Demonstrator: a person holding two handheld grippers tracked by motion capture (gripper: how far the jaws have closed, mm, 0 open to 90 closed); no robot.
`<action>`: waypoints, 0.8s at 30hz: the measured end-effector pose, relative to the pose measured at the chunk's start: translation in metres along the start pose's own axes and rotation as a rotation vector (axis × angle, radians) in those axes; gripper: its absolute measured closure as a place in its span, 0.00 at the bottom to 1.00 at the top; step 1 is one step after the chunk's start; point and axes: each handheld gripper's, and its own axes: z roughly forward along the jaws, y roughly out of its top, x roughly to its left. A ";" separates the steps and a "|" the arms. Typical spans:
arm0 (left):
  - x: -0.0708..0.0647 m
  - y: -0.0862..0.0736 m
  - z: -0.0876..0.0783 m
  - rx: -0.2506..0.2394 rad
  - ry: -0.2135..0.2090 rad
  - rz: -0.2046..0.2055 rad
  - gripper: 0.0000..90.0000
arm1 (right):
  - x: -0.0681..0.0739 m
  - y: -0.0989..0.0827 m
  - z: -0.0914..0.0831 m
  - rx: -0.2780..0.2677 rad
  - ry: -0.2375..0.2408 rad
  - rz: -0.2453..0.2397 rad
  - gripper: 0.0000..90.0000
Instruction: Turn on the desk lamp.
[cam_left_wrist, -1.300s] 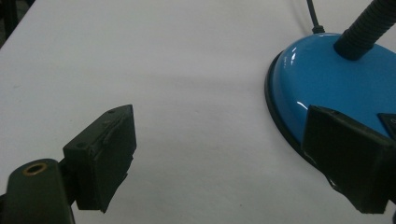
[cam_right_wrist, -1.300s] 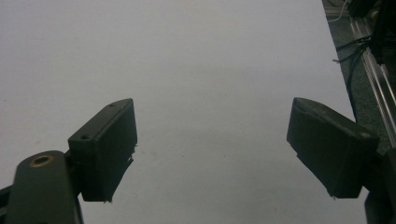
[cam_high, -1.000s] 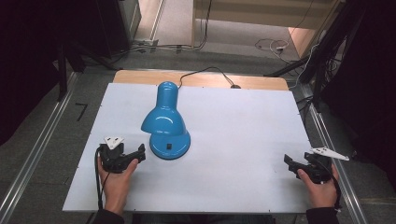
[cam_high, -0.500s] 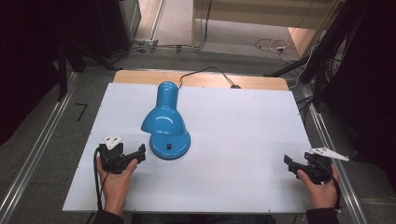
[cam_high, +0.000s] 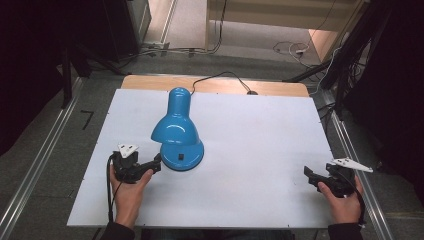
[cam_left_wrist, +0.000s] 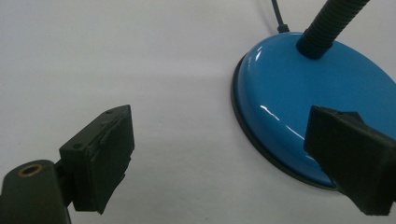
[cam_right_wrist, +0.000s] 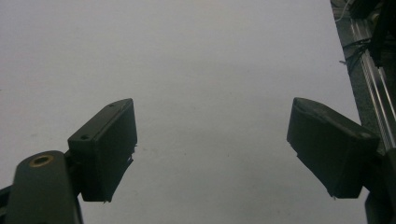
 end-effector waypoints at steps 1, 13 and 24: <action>0.000 0.000 0.000 0.000 0.000 0.000 0.10 | 0.000 0.000 0.000 0.001 0.001 -0.004 0.16; -0.013 0.002 0.008 0.011 -0.037 0.029 0.07 | -0.001 -0.001 0.002 0.016 0.003 -0.001 0.16; -0.017 0.003 0.012 0.013 -0.065 0.039 0.12 | -0.002 -0.001 0.002 0.013 0.006 -0.001 0.16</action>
